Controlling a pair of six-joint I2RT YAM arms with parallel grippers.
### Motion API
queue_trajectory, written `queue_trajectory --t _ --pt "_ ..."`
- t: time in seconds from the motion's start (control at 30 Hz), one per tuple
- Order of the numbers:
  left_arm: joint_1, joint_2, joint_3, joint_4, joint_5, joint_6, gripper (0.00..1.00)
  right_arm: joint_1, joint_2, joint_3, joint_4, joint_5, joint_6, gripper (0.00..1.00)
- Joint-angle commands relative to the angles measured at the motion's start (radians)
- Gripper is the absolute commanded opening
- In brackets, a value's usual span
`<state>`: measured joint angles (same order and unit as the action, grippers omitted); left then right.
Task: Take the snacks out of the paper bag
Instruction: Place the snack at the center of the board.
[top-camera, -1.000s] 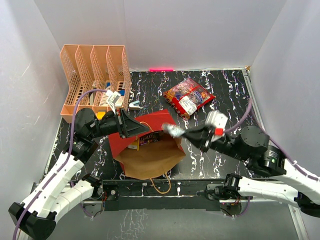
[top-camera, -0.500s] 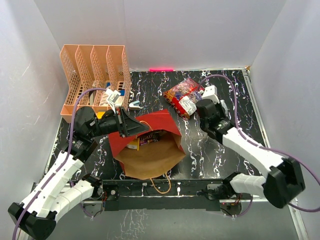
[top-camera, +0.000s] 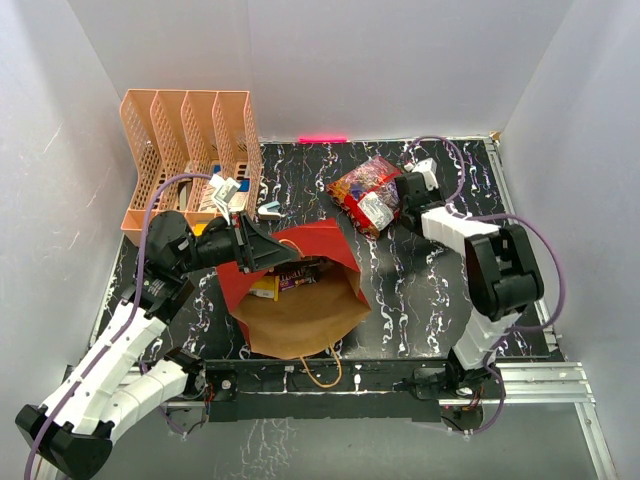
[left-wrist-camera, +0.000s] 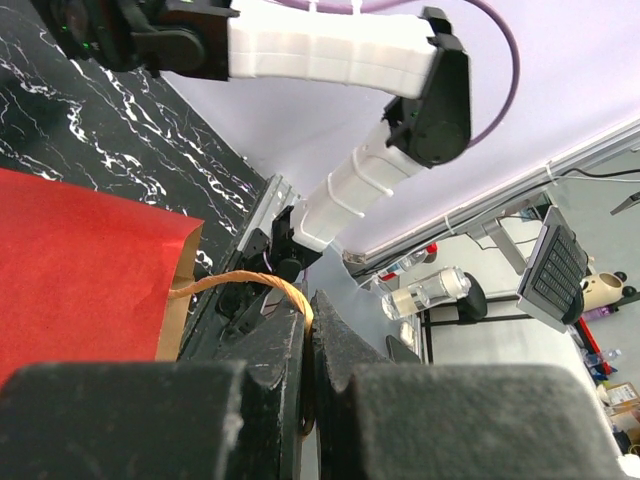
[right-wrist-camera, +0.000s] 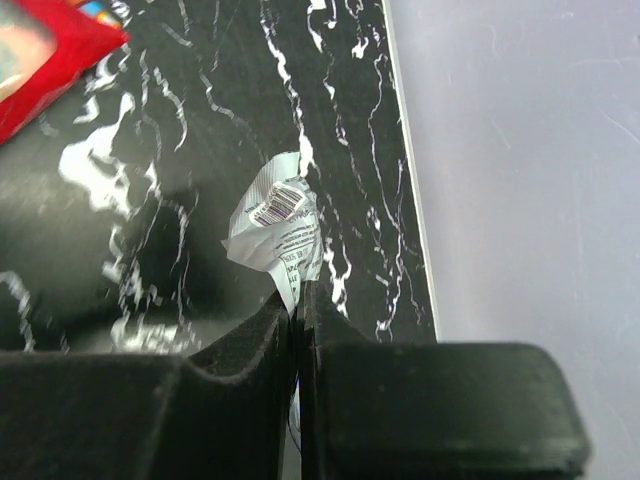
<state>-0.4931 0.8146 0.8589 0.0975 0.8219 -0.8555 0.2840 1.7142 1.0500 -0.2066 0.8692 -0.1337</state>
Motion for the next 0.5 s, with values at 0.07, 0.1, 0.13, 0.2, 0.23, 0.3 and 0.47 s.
queue_trajectory --t 0.07,0.1,0.13,0.2,0.23,0.3,0.47 --pt "-0.004 -0.009 0.044 0.026 0.012 0.003 0.00 -0.064 0.138 0.081 0.233 -0.004 -0.091 0.11" --pt "-0.004 -0.011 0.040 0.024 0.014 0.004 0.00 -0.065 0.161 0.089 0.251 -0.027 -0.090 0.14" --pt "-0.003 -0.013 0.033 0.023 0.014 0.006 0.00 -0.064 0.180 0.099 0.255 -0.076 -0.078 0.18" --pt "-0.004 -0.016 0.022 0.016 0.011 0.007 0.00 -0.063 0.195 0.113 0.228 -0.203 0.005 0.28" --pt "-0.004 -0.015 0.022 0.009 0.006 0.006 0.00 -0.063 0.190 0.120 0.207 -0.255 0.053 0.40" --pt "-0.004 -0.008 0.028 -0.007 0.000 0.002 0.00 -0.060 0.147 0.112 0.174 -0.351 0.139 0.52" --pt "-0.004 -0.011 0.020 -0.033 -0.021 -0.042 0.00 -0.059 -0.123 -0.035 0.133 -0.576 0.321 0.60"
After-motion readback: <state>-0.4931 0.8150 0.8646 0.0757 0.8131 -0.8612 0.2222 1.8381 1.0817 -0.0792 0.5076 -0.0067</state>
